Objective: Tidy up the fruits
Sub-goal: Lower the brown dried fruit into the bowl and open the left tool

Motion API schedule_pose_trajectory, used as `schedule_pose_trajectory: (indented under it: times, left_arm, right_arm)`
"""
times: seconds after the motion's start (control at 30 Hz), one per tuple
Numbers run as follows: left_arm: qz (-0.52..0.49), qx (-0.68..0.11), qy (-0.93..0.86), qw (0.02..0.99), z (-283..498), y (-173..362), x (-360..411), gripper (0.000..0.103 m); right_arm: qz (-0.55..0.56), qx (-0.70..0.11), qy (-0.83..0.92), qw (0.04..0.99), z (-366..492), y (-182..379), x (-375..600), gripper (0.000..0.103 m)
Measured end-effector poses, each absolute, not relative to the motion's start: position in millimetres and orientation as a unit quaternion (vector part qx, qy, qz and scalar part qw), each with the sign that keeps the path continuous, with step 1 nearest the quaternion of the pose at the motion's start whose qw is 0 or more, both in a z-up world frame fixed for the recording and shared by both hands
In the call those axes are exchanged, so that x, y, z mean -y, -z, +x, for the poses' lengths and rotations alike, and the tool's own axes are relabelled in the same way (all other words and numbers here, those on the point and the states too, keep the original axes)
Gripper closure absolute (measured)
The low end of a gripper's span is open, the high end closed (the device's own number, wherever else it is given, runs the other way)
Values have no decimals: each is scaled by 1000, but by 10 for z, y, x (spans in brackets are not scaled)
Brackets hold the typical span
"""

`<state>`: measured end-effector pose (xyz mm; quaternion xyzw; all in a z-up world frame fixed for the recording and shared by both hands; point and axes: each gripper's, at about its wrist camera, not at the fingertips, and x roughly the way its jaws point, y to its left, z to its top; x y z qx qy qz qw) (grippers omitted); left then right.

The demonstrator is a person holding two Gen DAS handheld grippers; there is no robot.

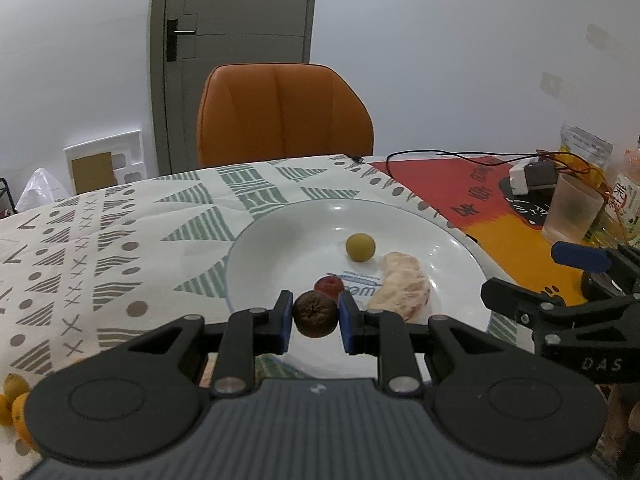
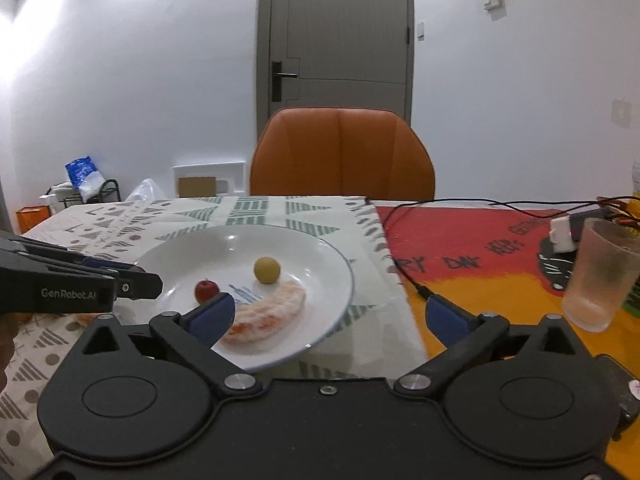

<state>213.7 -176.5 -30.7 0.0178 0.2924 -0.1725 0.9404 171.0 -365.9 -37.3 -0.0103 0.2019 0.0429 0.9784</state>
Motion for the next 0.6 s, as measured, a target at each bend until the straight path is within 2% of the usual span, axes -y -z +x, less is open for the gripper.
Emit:
schedule_pose_trajectory:
  times: [0.6]
  left_arm:
    - [31,-293,170,940,2200,317,1882,80]
  right_arm:
    - [7,-191,-72,979,1717,406,3885,0]
